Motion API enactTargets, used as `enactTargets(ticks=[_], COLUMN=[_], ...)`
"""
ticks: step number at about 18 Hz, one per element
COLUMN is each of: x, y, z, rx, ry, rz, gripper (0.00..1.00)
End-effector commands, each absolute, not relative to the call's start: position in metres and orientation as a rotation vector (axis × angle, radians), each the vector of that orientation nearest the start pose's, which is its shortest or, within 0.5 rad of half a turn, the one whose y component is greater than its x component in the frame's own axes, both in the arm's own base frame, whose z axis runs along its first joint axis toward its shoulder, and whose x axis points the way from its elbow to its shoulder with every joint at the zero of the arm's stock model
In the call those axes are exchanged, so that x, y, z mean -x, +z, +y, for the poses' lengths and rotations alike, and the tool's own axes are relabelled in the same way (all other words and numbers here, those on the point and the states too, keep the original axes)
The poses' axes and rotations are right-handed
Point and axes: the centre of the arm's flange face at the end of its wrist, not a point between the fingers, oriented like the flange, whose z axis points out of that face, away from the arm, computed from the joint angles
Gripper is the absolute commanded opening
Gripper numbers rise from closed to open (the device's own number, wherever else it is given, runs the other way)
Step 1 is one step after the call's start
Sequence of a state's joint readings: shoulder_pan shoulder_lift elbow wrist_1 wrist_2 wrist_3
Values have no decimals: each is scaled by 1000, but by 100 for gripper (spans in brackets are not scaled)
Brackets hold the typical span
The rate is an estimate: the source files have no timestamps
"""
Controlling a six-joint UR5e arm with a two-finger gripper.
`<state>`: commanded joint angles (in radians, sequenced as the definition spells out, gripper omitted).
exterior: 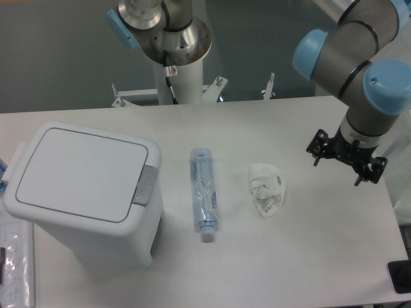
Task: Open the trash can
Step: 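Move the gripper from its start pose toward the trash can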
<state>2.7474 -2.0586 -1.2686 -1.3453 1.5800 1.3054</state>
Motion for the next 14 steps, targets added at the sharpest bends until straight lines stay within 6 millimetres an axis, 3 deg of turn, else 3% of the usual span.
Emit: enactTargets(ticks=[7,12,14], x=[580,565,552], y=[363,386,393], z=[389,409,427], rx=[3118,3076,3041], ry=[36,97,87], rz=[185,-78,-110], gripper=[100,100,100])
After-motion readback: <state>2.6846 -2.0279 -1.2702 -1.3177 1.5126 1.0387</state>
